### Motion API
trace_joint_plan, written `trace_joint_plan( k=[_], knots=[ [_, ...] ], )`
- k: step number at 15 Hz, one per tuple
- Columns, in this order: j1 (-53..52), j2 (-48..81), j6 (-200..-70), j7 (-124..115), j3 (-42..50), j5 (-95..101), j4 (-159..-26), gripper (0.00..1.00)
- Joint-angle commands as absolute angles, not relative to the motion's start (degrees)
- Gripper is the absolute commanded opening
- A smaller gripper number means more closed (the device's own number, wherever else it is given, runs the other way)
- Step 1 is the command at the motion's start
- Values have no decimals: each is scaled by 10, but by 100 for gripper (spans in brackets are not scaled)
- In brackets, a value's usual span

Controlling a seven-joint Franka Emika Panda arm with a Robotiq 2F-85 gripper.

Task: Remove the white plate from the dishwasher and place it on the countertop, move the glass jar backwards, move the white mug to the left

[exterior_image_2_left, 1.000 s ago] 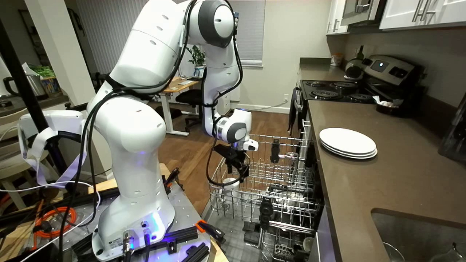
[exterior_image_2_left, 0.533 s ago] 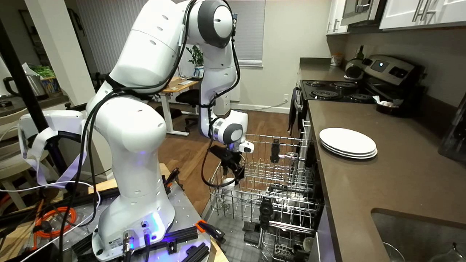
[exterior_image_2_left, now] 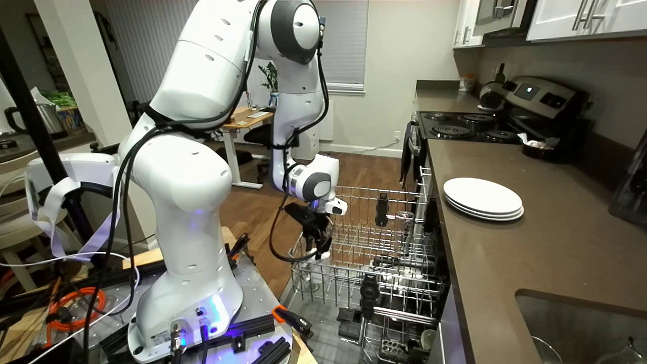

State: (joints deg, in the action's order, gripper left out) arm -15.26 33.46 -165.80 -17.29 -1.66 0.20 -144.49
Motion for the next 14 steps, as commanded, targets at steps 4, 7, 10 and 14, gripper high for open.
trace_joint_plan(
  k=[4,7,10,14],
  knots=[
    [-166,308,-1664,-190,-13,-23,-1478,62],
    [-170,305,-1659,-199,-12,-23,-1483,83],
    [-171,304,-1659,-205,-12,-24,-1489,91],
    [-170,306,-1661,-205,-15,-25,-1492,57]
  ],
)
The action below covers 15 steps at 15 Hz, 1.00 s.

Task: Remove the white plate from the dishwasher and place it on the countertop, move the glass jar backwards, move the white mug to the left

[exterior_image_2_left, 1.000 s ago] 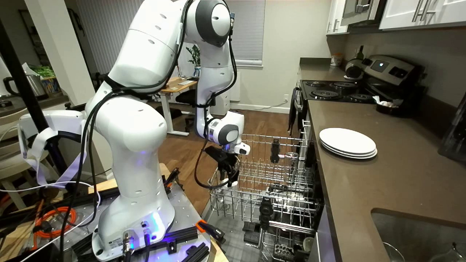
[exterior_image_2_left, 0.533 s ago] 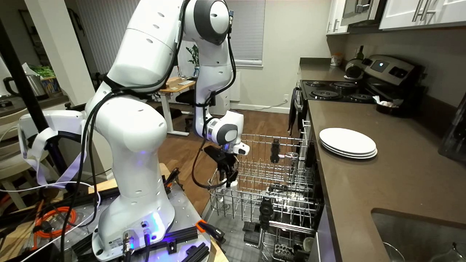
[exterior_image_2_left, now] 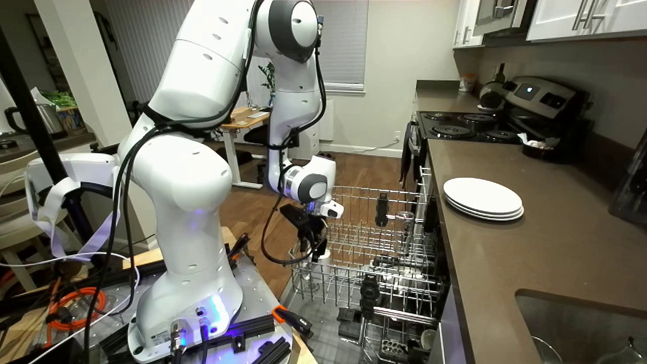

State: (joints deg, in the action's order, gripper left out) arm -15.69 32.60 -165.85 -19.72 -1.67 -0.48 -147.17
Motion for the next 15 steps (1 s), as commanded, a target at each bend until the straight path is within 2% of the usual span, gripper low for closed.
trace_joint_plan(
  k=[1,4,9,10,14,15],
  knots=[
    [-171,307,-1661,-205,-15,-25,-1492,50],
    [-172,305,-1662,-206,-14,-25,-1493,51],
    [-166,314,-1665,-201,-18,-26,-1488,64],
    [-164,315,-1666,-199,-20,-26,-1487,62],
    [-164,313,-1664,-200,-20,-27,-1490,70],
    [-165,312,-1664,-201,-20,-27,-1492,75]
  ],
)
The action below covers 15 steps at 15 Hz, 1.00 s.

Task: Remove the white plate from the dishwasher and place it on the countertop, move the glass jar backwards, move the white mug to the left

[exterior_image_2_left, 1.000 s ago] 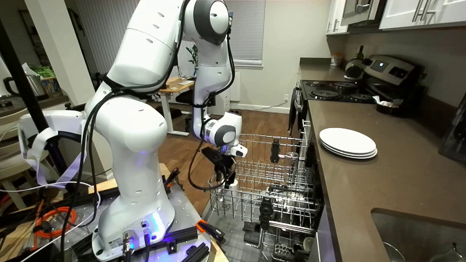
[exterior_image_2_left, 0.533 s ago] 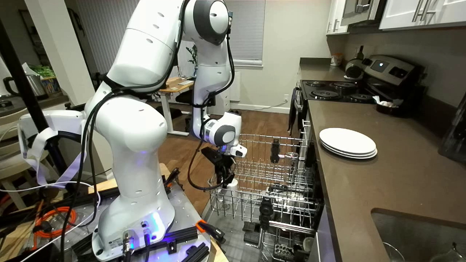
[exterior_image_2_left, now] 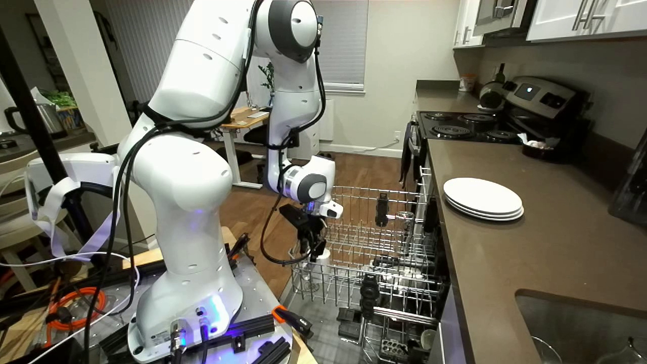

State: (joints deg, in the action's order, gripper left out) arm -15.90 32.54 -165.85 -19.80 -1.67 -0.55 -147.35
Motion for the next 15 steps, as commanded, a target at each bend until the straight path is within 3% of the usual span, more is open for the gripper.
trace_joint_plan(
  k=[1,2,3,4,6,7,15],
  knots=[
    [-164,312,-1664,-202,-20,-28,-1493,75],
    [-163,310,-1670,-202,-22,-30,-1494,92],
    [-173,304,-1699,-204,-14,-24,-1496,95],
    [-165,325,-1669,-189,-13,-20,-1475,77],
    [-166,324,-1687,-188,-14,-21,-1475,88],
    [-170,326,-1675,-189,-10,-20,-1468,100],
    [-158,329,-1638,-186,-3,-17,-1471,100]
  ],
)
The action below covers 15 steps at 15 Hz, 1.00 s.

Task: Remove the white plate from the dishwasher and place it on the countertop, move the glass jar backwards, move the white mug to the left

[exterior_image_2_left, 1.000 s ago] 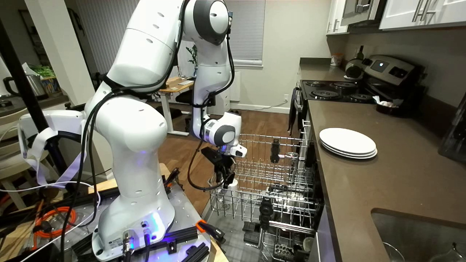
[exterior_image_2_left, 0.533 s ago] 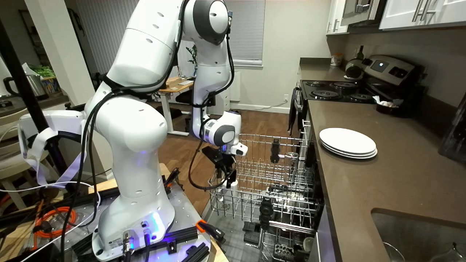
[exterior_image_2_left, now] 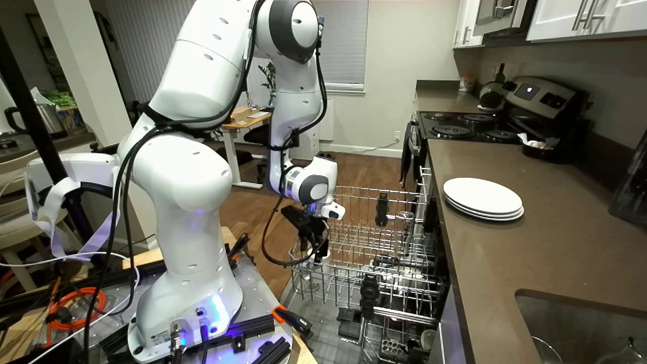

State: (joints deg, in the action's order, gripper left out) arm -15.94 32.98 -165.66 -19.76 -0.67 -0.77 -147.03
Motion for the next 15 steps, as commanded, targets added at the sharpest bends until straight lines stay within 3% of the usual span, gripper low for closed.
trace_joint_plan(
  k=[1,4,8,12,15],
  knots=[
    [-157,330,-1637,-185,-2,-17,-1471,100],
    [-154,337,-1641,-182,-7,-18,-1467,67],
    [-153,344,-1644,-180,-9,-19,-1461,39],
    [-154,357,-1653,-175,-9,-15,-1450,41],
    [-154,369,-1654,-168,-8,-11,-1439,58]
  ],
)
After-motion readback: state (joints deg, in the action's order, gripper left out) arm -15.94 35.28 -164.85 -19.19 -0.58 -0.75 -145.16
